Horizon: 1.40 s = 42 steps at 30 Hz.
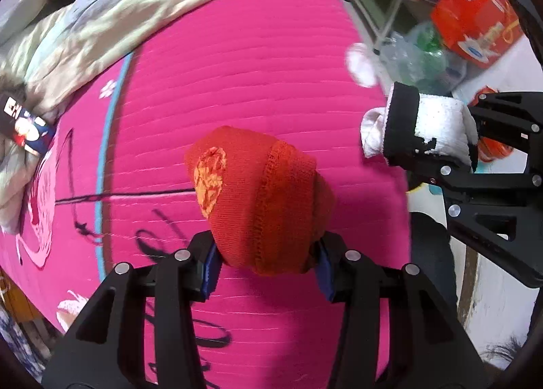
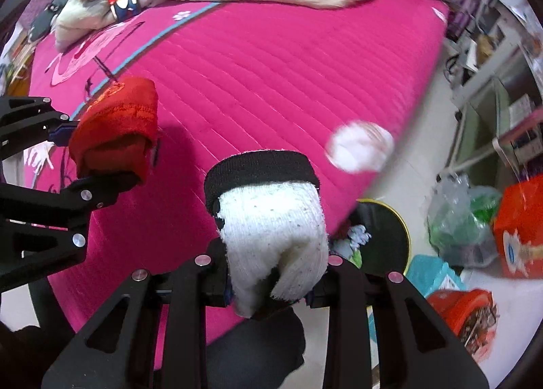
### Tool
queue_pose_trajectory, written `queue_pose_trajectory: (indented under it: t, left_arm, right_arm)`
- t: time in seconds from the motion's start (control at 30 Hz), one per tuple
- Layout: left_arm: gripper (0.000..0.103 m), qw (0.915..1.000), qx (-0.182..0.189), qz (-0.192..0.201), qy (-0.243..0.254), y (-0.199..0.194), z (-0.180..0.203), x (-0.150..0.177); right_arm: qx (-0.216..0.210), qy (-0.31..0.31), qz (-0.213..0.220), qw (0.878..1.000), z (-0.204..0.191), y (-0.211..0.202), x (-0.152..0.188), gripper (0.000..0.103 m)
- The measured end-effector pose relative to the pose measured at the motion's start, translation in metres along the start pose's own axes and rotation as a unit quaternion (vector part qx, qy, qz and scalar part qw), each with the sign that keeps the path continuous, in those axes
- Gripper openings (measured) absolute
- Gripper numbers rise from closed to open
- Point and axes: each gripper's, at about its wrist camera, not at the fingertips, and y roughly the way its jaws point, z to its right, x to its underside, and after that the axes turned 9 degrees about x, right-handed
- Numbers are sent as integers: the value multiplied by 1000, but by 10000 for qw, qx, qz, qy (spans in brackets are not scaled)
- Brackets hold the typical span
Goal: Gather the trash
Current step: 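Carry both socks over the bin and open both tools to drop them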
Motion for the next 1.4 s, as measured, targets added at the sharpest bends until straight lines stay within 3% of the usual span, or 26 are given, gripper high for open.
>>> queue_pose_trajectory:
  t: [0.37,0.9,0.97,1.03,1.4]
  left_arm:
    - [45,9970,121,-179,743,29,74,-29]
    - [47,9838,633,-390,1634,86,174,-84]
    - [52,9825,688,-397,1687,97,182,-91]
    - [69,9820,608,-444,1732,107,188,-96]
    - [89,9830,238,-311,1794,113,180,-102]
  right_arm:
    - [176,799,25,9966,64,-9,58,27]
    - [458,1881,-188,9809,157,6,120,27]
    - [526,1978,-231,9786,167,11,123,27]
    - [560,2051,-262,9768,175,16,126,27]
    - [465,2113,-477,9752,195,54,120,28]
